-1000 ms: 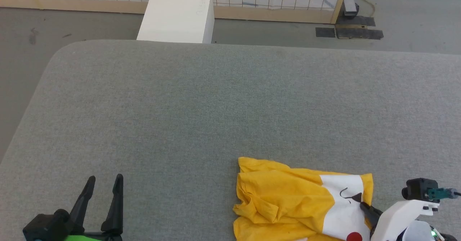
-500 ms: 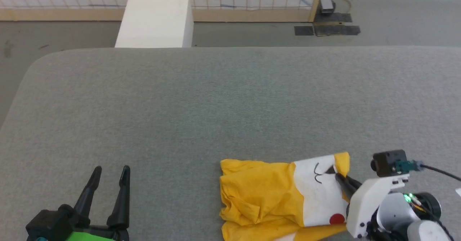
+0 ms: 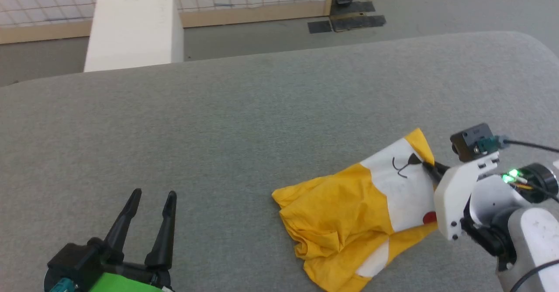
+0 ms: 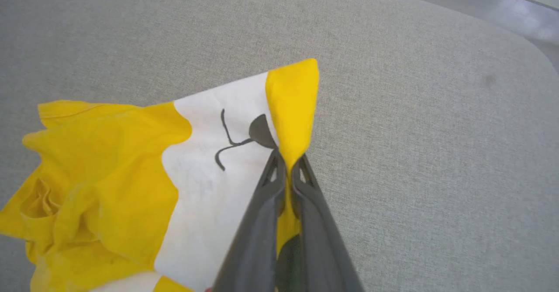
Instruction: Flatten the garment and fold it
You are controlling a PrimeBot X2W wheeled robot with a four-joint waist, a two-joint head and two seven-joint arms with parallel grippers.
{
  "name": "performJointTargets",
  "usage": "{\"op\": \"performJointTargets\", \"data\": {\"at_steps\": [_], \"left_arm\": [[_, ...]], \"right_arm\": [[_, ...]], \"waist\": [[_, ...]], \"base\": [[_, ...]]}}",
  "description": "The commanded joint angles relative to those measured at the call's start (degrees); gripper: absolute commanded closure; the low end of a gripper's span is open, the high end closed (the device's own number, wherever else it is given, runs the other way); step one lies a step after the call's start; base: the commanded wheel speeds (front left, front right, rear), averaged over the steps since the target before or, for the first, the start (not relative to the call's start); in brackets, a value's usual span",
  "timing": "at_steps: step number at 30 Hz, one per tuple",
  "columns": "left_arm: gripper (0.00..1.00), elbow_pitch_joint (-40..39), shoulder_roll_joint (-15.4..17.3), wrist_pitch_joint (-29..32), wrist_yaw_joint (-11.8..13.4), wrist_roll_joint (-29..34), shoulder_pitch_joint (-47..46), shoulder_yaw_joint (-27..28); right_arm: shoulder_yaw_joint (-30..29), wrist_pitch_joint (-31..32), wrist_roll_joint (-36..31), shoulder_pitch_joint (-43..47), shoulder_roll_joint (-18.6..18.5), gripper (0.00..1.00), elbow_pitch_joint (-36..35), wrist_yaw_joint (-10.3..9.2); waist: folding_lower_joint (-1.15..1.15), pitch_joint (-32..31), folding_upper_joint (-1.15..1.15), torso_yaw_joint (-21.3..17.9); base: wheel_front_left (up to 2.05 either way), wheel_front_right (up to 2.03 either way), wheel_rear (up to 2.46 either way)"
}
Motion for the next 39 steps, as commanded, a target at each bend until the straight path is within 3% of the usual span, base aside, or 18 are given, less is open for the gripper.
{"op": "performJointTargets", "data": {"at_steps": [1,21,39], "left_arm": [[0.00,-0.5,0.5,0.2,-0.2,0.5,-1.2,-0.1],[0.00,-7.6,6.0,5.5,-1.0,2.5,-4.8,0.0],[0.00,-15.4,11.7,9.2,-1.1,3.7,-6.3,2.8]], "right_arm": [[0.4,0.0,-0.1,-1.8,-0.4,1.00,0.3,-0.09],[2.8,-2.4,-5.6,-17.9,-6.0,1.00,5.8,-0.09],[-3.2,-4.2,-13.5,-23.9,-13.2,1.00,4.3,-0.09]], "waist": [[0.00,1.4,0.00,-2.5],[0.00,10.8,0.00,-15.4],[0.00,20.2,0.00,-17.6]], "base": [[0.00,0.00,0.00],[0.00,0.00,0.00],[0.00,0.00,0.00]]}}
